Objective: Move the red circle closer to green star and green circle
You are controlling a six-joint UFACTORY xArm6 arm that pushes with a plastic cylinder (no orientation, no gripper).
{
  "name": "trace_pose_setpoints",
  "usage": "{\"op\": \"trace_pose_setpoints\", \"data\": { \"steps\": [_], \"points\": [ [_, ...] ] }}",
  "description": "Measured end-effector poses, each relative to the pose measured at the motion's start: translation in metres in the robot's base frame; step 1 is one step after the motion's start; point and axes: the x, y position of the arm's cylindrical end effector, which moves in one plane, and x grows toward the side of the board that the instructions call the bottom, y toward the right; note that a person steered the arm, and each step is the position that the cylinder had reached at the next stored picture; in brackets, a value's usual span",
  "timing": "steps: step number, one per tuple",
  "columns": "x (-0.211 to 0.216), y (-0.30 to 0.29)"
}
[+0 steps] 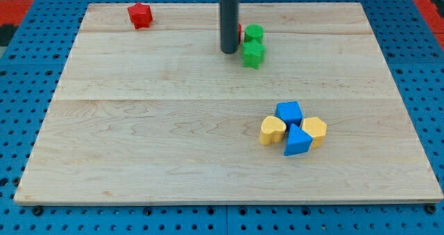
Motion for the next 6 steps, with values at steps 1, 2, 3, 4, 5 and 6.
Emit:
{"op": "trace_pose_setpoints", "data": {
  "steps": [1, 2, 3, 4, 5, 6],
  "points": [
    [-0.058, -0.038],
    [-0.093, -0.084],
    [-0.098, -0.011],
    [-0.055, 0.034],
    [-0.017, 0.058],
    [-0.015, 0.101]
  ]
}}
